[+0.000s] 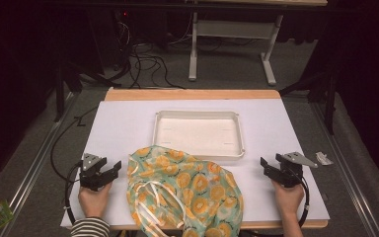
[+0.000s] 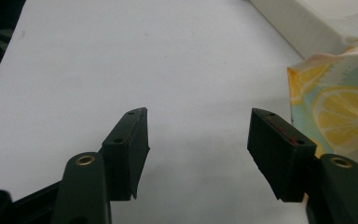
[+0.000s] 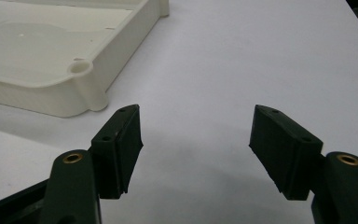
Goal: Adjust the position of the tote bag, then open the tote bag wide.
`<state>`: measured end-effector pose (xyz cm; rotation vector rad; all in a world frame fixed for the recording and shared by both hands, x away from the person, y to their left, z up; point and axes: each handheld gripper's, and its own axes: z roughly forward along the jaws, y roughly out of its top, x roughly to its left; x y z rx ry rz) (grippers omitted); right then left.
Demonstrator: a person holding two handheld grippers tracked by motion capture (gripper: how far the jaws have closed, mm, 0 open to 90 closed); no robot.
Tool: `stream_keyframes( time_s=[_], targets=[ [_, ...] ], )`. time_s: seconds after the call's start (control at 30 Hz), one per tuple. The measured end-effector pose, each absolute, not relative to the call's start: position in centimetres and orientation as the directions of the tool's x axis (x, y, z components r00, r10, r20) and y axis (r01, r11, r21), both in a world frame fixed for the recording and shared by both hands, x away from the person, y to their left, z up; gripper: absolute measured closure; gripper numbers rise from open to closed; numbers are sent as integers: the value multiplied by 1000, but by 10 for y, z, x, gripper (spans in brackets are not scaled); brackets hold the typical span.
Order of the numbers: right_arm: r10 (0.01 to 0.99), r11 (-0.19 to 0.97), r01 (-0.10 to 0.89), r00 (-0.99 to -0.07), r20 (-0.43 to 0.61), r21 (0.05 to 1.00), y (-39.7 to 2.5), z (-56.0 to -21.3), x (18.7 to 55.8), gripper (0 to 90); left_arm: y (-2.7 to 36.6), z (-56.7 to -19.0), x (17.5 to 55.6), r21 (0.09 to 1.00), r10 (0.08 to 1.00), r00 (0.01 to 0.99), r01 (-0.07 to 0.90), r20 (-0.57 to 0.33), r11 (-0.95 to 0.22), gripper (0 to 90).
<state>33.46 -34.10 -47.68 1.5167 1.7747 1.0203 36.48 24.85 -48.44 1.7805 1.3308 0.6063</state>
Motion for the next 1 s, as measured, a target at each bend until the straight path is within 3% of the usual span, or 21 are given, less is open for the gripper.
stream_keyframes(
  time_s=[0.53,1.0],
  targets=[
    [983,58,550,-178,50,833,-342,-477,337,341,253,-484,364,836,946,295,546,-130,-56,378],
    [984,52,568,-171,56,822,-342,-477,339,333,252,-482,367,812,937,326,576,-128,-90,396]
  ],
)
